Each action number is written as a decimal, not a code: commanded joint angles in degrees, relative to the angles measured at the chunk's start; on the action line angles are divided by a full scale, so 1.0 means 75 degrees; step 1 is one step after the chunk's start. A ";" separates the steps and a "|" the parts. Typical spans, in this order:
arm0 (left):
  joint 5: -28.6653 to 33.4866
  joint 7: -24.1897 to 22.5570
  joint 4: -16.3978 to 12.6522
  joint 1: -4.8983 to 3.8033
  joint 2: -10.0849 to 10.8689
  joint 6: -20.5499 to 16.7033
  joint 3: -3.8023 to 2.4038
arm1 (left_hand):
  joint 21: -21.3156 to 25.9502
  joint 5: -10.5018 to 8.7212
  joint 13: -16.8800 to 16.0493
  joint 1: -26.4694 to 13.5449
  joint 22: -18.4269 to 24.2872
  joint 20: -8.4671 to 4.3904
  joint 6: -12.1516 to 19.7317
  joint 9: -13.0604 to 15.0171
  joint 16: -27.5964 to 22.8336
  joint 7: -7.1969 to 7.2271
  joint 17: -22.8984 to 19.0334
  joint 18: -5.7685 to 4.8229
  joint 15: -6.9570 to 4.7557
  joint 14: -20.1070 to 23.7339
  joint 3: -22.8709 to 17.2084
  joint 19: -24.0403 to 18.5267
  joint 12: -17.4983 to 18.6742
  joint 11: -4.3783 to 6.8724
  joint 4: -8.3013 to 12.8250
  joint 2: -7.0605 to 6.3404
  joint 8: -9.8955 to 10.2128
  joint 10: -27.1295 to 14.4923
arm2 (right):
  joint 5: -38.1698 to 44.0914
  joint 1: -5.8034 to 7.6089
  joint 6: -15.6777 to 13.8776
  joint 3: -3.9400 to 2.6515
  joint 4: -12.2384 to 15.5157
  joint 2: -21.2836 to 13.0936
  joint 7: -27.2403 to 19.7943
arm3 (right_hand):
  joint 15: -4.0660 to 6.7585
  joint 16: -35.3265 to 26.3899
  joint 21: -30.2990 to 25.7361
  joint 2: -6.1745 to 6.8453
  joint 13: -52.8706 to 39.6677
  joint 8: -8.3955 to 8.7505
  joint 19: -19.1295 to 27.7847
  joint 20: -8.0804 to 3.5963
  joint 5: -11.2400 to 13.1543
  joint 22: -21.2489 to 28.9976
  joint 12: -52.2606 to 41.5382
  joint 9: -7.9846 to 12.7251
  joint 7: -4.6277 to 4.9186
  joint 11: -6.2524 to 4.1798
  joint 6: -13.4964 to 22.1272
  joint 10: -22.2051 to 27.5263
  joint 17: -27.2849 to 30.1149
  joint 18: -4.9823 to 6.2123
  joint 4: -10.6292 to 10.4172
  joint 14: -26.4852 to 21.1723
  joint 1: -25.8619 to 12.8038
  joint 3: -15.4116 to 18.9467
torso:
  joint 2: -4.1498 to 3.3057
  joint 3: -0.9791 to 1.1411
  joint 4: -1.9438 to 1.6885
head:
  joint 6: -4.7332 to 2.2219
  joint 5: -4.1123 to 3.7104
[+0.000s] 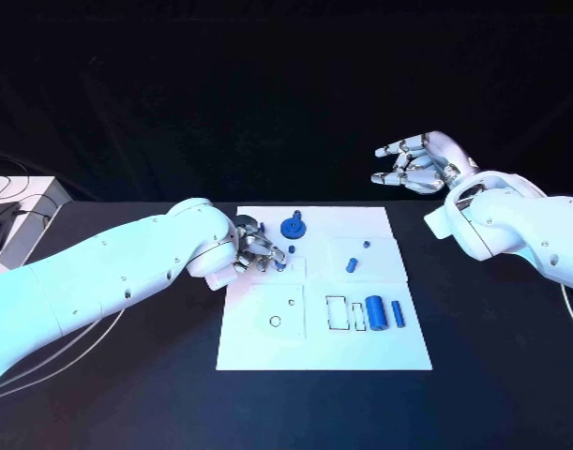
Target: Assemble the parts on the task board
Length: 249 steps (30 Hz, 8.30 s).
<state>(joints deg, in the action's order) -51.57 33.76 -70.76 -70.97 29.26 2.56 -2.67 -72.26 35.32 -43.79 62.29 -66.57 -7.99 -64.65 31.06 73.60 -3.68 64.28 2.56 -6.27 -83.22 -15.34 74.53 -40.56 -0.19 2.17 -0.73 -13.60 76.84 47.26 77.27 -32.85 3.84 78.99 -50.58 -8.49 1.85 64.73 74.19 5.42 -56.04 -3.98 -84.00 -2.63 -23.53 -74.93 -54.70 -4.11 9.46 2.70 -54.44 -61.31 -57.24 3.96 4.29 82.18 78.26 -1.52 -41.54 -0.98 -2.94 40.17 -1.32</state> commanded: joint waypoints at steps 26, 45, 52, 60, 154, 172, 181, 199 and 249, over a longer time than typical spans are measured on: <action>-0.0710 0.0053 -0.0066 -0.0016 -0.0022 0.0299 -0.0004 | 0.0052 -0.0012 -0.0041 0.0242 -0.0052 0.0007 -0.1299 0.2587 0.0052 0.0906 -0.0053 -0.0052 -0.0105 0.0133 -0.0093 0.0055 0.0043 0.0832 0.0086 0.0286 0.0048 0.0859 | -0.0029 0.0013 0.0268 -0.0006 -0.0025 0.0060 -0.0105 | 0.0005 -0.0042 -0.0021 -0.0088 -0.0015 0.0045 -0.0580 0.0002 -0.0058 -0.1463 0.0048 0.0006 0.0039 0.0007 -0.0006 0.0036 -0.0048 -0.0005 0.0044 0.0035 -0.0049 0.0012 | 0.0001 -0.0012 0.0000 | 0.0113 0.0012; -0.1019 0.0004 -0.0181 -0.0009 -0.0057 0.0246 0.0133 | 0.0082 -0.0068 -0.0056 0.0269 -0.0077 0.0006 -0.1272 0.2610 0.0032 0.0897 -0.0121 -0.0049 -0.0105 0.0147 -0.0078 0.0058 0.0061 0.0827 0.0058 0.0306 0.0061 0.0841 | -0.0038 0.0012 0.0345 -0.0006 -0.0029 0.0072 -0.0117 | 0.0006 -0.0056 -0.0011 -0.0094 -0.0038 0.0044 -0.0581 0.0001 -0.0070 -0.1465 0.0033 0.0006 0.0036 0.0006 -0.0014 0.0020 -0.0062 -0.0007 0.0031 0.0038 -0.0077 0.0029 | -0.0002 -0.0011 -0.0001 | 0.0169 -0.0022; -0.1168 0.0001 -0.0324 -0.0006 -0.0002 0.0276 0.0187 | 0.0101 -0.0094 -0.0055 0.0280 -0.0077 0.0007 -0.1262 0.2611 0.0023 0.0892 -0.0148 -0.0047 -0.0105 0.0150 -0.0066 0.0055 0.0070 0.0824 0.0047 0.0302 0.0069 0.0829 | -0.0041 0.0012 0.0382 -0.0006 -0.0031 0.0079 -0.0120 | 0.0007 -0.0058 -0.0025 -0.0095 -0.0049 0.0044 -0.0580 0.0001 -0.0076 -0.1462 0.0025 0.0006 0.0036 0.0005 -0.0014 0.0012 -0.0071 -0.0004 0.0026 0.0041 -0.0091 0.0036 | 0.0010 -0.0008 -0.0008 | 0.0197 -0.0025; -0.1208 -0.0006 -0.0425 -0.0003 0.0039 0.0408 0.0206 | 0.0105 -0.0070 -0.0064 0.0282 -0.0095 0.0016 -0.1281 0.2615 0.0037 0.0897 -0.0141 -0.0053 -0.0095 0.0147 -0.0034 0.0058 0.0054 0.0821 0.0065 0.0235 0.0064 0.0848 | -0.0035 0.0011 0.0427 -0.0005 -0.0052 0.0091 -0.0116 | 0.0006 -0.0063 -0.0023 -0.0105 -0.0047 0.0044 -0.0581 0.0001 -0.0086 -0.1463 0.0031 0.0007 0.0035 0.0006 -0.0011 0.0016 -0.0074 -0.0004 0.0017 0.0042 -0.0105 0.0036 | 0.0005 -0.0010 0.0011 | 0.0196 -0.0020; 0.0427 -0.0380 -0.0077 0.0095 0.0345 -0.0229 -0.0236 | 0.1638 -0.1981 0.0086 0.0645 0.0569 0.0321 -0.0645 -0.0302 -0.1157 0.0172 -0.1737 0.0401 0.0164 0.0612 0.2642 -0.0481 0.0012 0.0329 -0.2122 -0.0235 0.1300 -0.0372 | -0.0032 -0.0048 0.0474 0.0009 -0.0141 0.0076 -0.0105 | 0.0007 -0.0090 -0.0039 -0.0119 -0.0073 0.0044 -0.0584 0.0000 -0.0148 -0.1460 0.0024 0.0007 0.0038 0.0006 0.0007 -0.0002 -0.0092 -0.0001 -0.0005 0.0051 -0.0155 0.0043 | 0.0003 -0.0006 -0.0004 | 0.0177 -0.0030; 0.0171 -0.0493 -0.0097 0.0128 0.0331 -0.0257 -0.0212 | 0.2052 -0.1982 -0.0094 0.0350 0.0752 0.0458 -0.0499 -0.0694 -0.1318 0.0091 -0.2277 0.0547 0.0229 0.0808 0.3477 -0.0625 0.0181 0.0247 -0.2469 -0.0117 0.1293 -0.0521 | -0.0076 -0.0054 0.0478 0.0012 -0.0154 0.0081 -0.0115 | 0.0008 -0.0090 -0.0030 -0.0127 -0.0080 0.0044 -0.0586 0.0000 -0.0152 -0.1463 0.0017 0.0006 0.0039 0.0005 0.0004 -0.0011 -0.0096 -0.0003 -0.0015 0.0054 -0.0167 0.0047 | 0.0001 -0.0011 -0.0002 | 0.0199 -0.0030; 0.0088 -0.0462 -0.0090 0.0130 0.0335 -0.0239 -0.0212 | 0.1970 -0.1972 -0.0097 0.0383 0.0648 0.0443 -0.0557 -0.0674 -0.1218 0.0118 -0.2217 0.0534 0.0212 0.0750 0.3432 -0.0541 0.0162 0.0271 -0.2451 -0.0085 0.1279 -0.0457 | -0.0080 -0.0057 0.0481 0.0013 -0.0161 0.0086 -0.0118 | 0.0008 -0.0090 -0.0030 -0.0127 -0.0080 0.0044 -0.0586 0.0000 -0.0152 -0.1463 0.0017 0.0006 0.0039 0.0005 0.0004 -0.0011 -0.0096 -0.0003 -0.0015 0.0054 -0.0167 0.0047 | 0.0004 -0.0009 -0.0002 | 0.0217 -0.0029; 0.0198 -0.0444 -0.0032 0.0160 0.0303 -0.0107 -0.0198 | 0.1868 -0.1972 -0.0060 0.0431 0.0526 0.0404 -0.0597 -0.0628 -0.1129 0.0139 -0.2118 0.0493 0.0192 0.0710 0.3476 -0.0484 0.0144 0.0291 -0.2439 -0.0059 0.1283 -0.0412 | -0.0084 -0.0062 0.0486 0.0014 -0.0160 0.0088 -0.0116 | 0.0008 -0.0090 -0.0030 -0.0127 -0.0080 0.0044 -0.0586 0.0000 -0.0152 -0.1463 0.0017 0.0006 0.0039 0.0005 0.0004 -0.0011 -0.0096 -0.0003 -0.0015 0.0054 -0.0167 0.0047 | -0.0001 -0.0003 -0.0001 | 0.0230 -0.0050; 0.0564 -0.0594 -0.0162 0.0209 0.0522 -0.0110 -0.0213 | 0.2211 -0.1972 0.0084 0.0741 0.0661 0.0394 -0.0518 -0.0532 -0.1338 0.0120 -0.2381 0.0487 0.0221 0.0919 0.3550 -0.0703 0.0146 0.0256 -0.2263 -0.0082 0.1256 -0.0521 | -0.0087 -0.0070 0.0508 0.0016 -0.0187 0.0104 -0.0113 | 0.0009 -0.0092 -0.0028 -0.0138 -0.0104 0.0044 -0.0588 0.0000 -0.0165 -0.1463 -0.0002 0.0006 0.0039 0.0004 0.0004 -0.0028 -0.0100 -0.0003 -0.0002 0.0054 -0.0161 0.0051 | 0.0004 -0.0001 -0.0001 | 0.0224 -0.0085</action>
<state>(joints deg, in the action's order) -47.64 30.68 -71.69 -69.38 33.13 1.29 -4.16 -55.96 20.25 -43.24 67.45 -61.84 -5.04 -68.90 27.00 63.93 -2.79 46.81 5.74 -4.69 -76.62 11.26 69.55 -39.61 1.83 -15.14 -1.45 -4.08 73.24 46.52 76.78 -29.65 3.98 77.62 -49.80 -8.71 1.85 64.29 74.20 4.67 -56.75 -3.98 -84.00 -2.63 -24.62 -74.94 -54.72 -4.08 9.32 3.01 -54.29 -61.61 -57.91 3.97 4.28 82.18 77.51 -1.51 -41.54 -1.00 -2.94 41.97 -1.92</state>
